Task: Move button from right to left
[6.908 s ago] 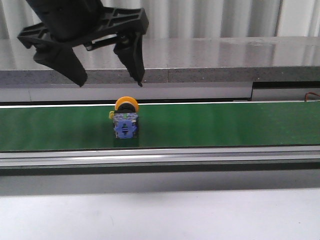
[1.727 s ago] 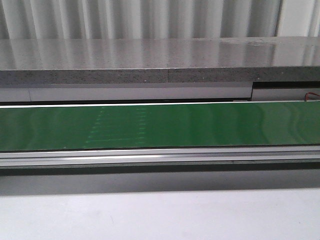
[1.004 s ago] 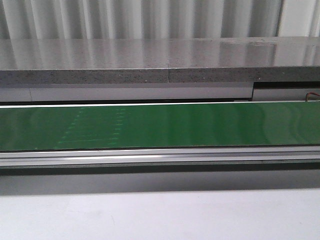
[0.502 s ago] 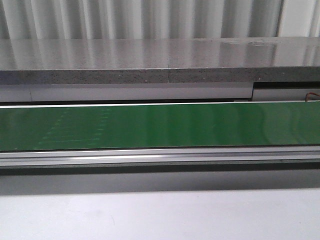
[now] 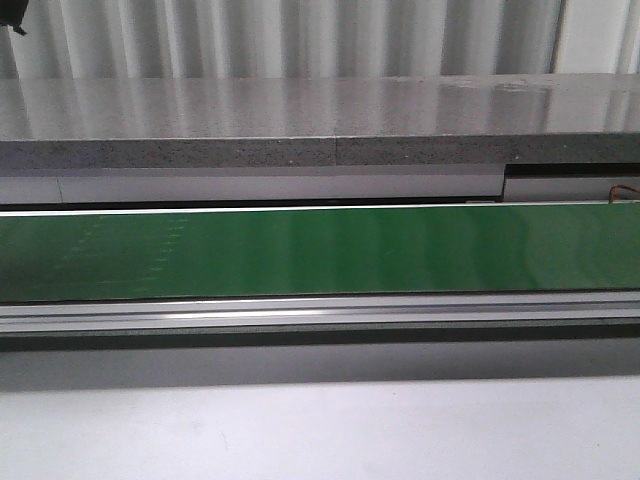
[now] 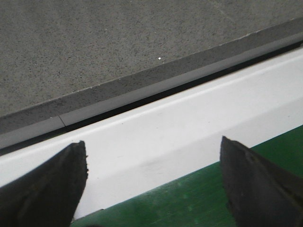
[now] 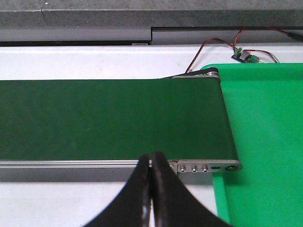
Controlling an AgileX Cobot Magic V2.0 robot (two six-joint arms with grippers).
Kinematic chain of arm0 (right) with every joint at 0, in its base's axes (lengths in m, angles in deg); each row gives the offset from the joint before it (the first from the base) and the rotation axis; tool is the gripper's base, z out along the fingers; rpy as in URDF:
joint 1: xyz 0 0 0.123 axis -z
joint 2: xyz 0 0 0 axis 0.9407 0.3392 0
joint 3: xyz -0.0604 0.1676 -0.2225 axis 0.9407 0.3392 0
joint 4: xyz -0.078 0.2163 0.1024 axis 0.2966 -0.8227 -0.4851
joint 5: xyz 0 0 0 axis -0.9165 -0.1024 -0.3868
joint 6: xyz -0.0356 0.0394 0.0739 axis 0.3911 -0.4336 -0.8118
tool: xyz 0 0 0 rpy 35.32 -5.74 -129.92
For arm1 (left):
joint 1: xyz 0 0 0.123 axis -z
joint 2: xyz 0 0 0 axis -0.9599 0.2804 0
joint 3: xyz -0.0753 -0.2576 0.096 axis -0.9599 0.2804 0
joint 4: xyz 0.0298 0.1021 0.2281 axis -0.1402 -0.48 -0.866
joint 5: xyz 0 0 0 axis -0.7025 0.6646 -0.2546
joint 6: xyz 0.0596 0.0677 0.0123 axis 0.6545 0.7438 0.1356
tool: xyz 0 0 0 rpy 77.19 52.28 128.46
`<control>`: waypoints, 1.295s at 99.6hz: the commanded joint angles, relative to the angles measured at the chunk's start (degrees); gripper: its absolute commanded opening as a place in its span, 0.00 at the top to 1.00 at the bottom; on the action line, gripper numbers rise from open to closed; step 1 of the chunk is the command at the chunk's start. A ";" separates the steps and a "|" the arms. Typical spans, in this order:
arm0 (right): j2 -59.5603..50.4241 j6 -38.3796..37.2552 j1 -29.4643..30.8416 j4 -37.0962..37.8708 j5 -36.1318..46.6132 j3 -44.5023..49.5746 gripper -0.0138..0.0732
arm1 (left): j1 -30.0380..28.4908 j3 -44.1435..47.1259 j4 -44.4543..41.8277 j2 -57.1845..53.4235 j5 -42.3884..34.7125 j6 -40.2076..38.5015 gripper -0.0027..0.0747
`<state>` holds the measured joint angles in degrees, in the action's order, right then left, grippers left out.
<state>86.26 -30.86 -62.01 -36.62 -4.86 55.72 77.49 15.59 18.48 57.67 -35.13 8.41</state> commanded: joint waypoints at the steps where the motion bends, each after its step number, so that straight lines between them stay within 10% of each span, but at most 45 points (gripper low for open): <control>1: 0.21 0.38 -0.06 -0.24 4.19 -1.29 0.92 | 0.90 1.58 5.98 -5.18 -4.15 -0.83 0.29; 28: 0.21 0.38 -0.06 -0.24 4.19 -1.29 0.92 | 0.90 9.65 9.56 -17.57 -4.83 -0.83 0.53; 53: 0.21 0.38 -0.06 -0.24 4.19 -1.29 0.92 | 0.90 12.23 10.16 -26.69 -4.72 -0.83 0.99; 129: 0.21 0.38 -0.06 -0.24 4.19 -1.29 0.92 | 0.90 12.36 11.20 -28.73 -4.53 -0.83 0.99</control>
<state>86.26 -30.86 -62.01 -36.62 -4.86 55.72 77.93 29.40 27.96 29.21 -37.69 8.04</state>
